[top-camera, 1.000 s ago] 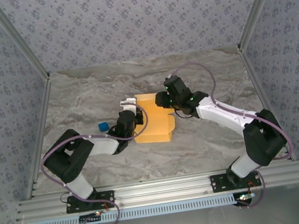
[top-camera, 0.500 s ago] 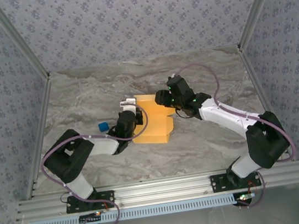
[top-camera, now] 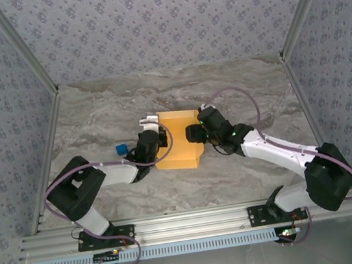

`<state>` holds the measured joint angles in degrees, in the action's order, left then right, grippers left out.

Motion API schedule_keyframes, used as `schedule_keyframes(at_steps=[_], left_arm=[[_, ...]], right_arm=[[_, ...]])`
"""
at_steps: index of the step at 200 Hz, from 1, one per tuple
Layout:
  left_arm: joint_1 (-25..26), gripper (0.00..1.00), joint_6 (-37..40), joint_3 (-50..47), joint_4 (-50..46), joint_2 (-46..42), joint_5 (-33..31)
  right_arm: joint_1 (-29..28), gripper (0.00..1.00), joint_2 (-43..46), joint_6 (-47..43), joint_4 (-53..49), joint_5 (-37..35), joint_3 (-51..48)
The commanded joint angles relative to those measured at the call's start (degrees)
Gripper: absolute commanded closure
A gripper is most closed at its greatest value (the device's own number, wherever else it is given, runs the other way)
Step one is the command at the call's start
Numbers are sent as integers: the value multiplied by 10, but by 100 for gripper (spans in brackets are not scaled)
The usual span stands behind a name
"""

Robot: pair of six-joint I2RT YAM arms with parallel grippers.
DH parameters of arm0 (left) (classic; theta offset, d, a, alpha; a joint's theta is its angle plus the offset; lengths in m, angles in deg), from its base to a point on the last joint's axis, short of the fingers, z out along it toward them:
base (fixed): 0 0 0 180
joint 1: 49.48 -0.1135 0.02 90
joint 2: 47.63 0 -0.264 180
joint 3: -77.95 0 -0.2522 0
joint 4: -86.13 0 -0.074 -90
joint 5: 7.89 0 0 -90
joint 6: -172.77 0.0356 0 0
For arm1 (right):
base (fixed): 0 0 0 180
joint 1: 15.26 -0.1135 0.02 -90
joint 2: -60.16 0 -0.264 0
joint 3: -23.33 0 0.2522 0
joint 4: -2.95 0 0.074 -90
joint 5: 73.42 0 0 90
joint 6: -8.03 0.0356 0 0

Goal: Fold the paper box

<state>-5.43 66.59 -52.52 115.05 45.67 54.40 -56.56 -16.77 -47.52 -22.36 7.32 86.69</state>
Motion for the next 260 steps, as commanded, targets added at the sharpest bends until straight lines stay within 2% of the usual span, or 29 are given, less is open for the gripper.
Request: schedule_keyframes(at_steps=[1, 106, 159, 206, 260], left_arm=[[3, 100, -15, 10, -7, -22, -8], [4, 100, -20, 6, -10, -39, 1], [4, 100, -19, 4, -9, -37, 3], [3, 100, -20, 4, -8, -35, 6], [4, 100, -22, 5, -8, -34, 11]], right_arm=[[-3, 30, -7, -3, 15, -26, -18], [-2, 30, -65, 41, 76, -64, -23], [-1, 32, -64, 21, 136, -57, -29], [-2, 38, -57, -21, 182, -24, -41], [-8, 49, -74, -30, 219, 19, -58]])
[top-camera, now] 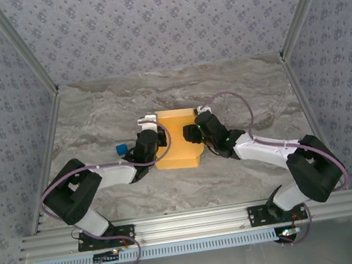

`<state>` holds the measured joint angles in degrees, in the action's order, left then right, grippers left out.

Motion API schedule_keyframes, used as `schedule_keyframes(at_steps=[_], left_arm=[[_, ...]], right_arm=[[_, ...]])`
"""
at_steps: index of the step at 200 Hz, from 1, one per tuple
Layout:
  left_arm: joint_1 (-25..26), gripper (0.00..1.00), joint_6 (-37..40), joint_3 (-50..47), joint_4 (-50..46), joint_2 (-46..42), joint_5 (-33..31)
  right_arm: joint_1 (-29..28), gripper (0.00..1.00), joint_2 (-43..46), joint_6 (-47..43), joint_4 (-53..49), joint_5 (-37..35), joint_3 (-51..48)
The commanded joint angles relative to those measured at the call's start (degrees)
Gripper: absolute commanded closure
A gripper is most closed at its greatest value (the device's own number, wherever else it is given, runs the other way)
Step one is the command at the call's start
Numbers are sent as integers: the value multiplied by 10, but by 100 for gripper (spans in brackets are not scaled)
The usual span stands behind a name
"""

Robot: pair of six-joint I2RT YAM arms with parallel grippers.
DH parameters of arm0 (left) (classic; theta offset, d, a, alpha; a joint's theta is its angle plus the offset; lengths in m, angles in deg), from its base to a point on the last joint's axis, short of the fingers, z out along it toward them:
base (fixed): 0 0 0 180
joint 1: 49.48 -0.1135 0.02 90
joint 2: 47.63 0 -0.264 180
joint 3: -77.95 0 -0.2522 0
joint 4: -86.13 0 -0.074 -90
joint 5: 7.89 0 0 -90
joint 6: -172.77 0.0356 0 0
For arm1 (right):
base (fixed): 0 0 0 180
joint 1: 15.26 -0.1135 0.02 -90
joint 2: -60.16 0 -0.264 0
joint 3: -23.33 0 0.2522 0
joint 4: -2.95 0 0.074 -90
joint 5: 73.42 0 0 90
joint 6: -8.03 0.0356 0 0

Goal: Fold the paper box

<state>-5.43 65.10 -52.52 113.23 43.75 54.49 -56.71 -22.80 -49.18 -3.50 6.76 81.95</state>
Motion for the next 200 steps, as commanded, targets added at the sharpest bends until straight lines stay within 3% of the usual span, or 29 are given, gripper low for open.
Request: schedule_keyframes(at_steps=[1, 93, 148, 200], left_arm=[[4, 100, -8, 5, 10, -15, 10], [3, 100, -6, 1, 9, -14, 3], [-2, 100, -7, 2, 4, -16, 0], [-13, 100, -21, -1, -14, -29, 10]], right_arm=[[-7, 49, -14, -14, 30, 26, -11], [-13, 55, -20, -57, 6, 43, -1], [-10, 47, 61, -117, -94, 19, 6], [1, 38, 150, -214, -212, 70, 36]])
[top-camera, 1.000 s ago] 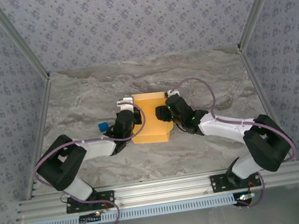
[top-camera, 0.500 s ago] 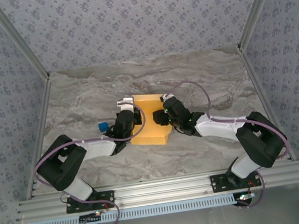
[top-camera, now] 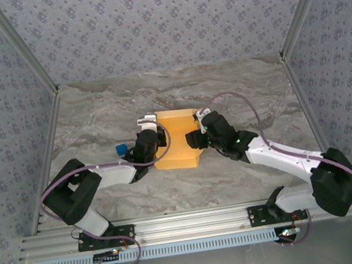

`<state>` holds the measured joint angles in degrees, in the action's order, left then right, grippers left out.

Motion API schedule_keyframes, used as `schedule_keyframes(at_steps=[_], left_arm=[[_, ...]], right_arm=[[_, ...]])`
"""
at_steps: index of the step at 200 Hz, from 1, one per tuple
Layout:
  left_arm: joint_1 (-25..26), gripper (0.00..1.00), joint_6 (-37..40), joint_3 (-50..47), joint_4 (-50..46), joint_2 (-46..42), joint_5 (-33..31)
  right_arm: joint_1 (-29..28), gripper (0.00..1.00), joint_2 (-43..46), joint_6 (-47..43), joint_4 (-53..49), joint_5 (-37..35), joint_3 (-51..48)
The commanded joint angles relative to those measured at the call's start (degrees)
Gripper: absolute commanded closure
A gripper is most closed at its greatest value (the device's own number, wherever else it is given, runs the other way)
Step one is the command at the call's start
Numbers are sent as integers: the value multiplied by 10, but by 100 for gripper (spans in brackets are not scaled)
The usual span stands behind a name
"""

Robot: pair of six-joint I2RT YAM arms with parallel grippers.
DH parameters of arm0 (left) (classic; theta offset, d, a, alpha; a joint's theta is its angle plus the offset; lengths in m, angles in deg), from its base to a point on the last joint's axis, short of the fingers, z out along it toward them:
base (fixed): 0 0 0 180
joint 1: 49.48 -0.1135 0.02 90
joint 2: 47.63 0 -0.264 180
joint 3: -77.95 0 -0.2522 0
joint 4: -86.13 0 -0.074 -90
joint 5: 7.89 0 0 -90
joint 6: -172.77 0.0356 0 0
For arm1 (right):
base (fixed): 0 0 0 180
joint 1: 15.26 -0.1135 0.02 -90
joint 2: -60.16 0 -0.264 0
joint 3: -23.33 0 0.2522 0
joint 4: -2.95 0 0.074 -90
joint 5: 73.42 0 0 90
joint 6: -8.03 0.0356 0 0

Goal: Fold the paper box

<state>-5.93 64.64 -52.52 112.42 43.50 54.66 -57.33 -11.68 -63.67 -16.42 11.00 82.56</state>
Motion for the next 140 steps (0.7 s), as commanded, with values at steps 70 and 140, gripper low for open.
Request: schedule_keyframes(at_steps=[70, 140], left_arm=[[-27, 100, -45, -14, -44, -81, 44], [-31, 100, -47, -13, -80, -124, 56]], right_arm=[[179, 40, 75, -141, -42, 205, 8], [258, 52, -6, -195, 18, 383, 33]])
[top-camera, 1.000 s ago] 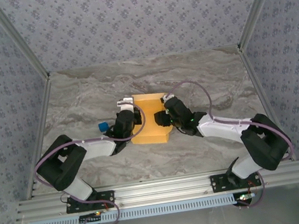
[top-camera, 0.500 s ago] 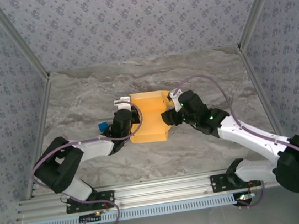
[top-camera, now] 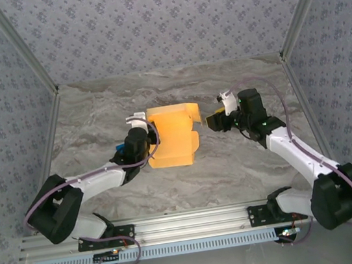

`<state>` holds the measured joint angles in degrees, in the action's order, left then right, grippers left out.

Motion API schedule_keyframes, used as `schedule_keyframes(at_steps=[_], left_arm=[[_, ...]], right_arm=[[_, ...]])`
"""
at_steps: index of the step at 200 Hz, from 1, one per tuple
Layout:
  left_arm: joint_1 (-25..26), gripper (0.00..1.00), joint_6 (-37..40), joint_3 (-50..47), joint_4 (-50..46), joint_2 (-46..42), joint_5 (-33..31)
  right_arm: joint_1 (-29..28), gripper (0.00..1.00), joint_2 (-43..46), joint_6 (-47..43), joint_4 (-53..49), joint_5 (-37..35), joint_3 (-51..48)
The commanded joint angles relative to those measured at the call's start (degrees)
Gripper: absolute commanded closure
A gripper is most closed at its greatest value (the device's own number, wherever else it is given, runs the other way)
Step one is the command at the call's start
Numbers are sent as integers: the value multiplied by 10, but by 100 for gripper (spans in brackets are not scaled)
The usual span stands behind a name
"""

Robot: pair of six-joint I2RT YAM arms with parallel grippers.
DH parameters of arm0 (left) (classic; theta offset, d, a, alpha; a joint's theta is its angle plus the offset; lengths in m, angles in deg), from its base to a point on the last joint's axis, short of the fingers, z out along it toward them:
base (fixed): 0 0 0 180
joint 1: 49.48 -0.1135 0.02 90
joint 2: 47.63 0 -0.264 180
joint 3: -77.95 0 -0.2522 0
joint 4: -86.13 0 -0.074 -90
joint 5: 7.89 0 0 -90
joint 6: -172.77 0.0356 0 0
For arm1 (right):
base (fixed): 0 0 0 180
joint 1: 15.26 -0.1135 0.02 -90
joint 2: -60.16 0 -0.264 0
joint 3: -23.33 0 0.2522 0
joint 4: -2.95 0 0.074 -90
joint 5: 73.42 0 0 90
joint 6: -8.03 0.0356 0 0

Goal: Fold the paper box

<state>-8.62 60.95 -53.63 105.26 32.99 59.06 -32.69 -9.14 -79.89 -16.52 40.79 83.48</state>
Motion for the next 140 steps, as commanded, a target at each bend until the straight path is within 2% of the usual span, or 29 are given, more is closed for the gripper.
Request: schedule_keyframes(at_steps=[1, 49, 83, 140], left_arm=[[-4, 100, -10, -2, -9, -19, 13], [-4, 100, -9, 3, -17, -24, 22], [-4, 100, -9, 2, -14, -21, 23], [-4, 100, -9, 6, -13, -17, 32]], right_arm=[[12, 52, -34, -33, 20, 87, 24], [2, 55, -80, -45, 50, 160, 44], [-11, 53, -102, -63, 50, 174, 59], [-24, 55, -131, -75, 44, 167, 85]])
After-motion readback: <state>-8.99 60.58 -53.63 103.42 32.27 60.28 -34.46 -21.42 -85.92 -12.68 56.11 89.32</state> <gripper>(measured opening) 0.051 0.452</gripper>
